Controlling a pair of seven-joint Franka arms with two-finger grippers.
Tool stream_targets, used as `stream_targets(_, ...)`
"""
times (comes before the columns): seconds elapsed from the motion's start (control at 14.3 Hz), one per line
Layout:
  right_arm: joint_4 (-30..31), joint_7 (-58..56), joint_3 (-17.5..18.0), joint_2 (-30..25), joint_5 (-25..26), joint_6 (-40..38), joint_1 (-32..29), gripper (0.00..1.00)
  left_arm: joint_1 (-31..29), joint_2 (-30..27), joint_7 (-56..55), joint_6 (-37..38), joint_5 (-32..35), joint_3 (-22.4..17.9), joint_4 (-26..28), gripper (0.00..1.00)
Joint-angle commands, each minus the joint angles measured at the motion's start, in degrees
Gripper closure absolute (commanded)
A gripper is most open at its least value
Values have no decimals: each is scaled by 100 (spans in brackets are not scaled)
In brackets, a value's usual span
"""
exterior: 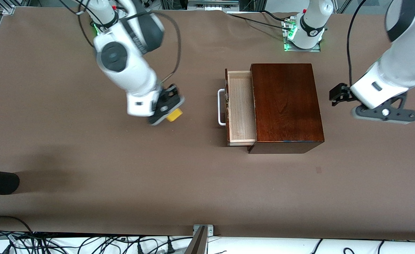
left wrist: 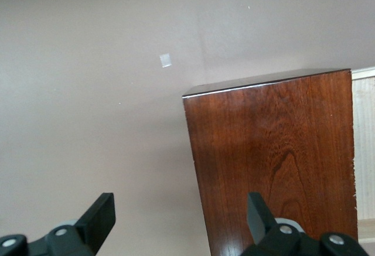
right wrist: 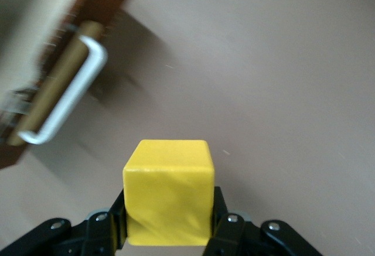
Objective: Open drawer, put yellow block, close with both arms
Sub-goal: 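Carry the yellow cube over the open drawer and lower it inside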
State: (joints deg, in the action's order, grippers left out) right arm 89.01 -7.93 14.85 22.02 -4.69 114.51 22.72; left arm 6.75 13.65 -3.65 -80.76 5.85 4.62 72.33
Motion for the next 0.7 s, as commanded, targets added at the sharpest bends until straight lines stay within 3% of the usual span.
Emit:
stream_targets(0.0,-918,-112,-43,609,-15,-69,705,100,-507,-1002,233,-413,-470,39,1086,0)
stream_targets(0.28,-1718,-95,-52,1207,731,-139,1541,100,-552,-1382,497,-1045,-436,-329,1976,0)
stream_targets(0.63,-2500,-138,-148,1848,1443,-165,2297,100,-465,-1532,488,-1029,-506,-645,2022,0)
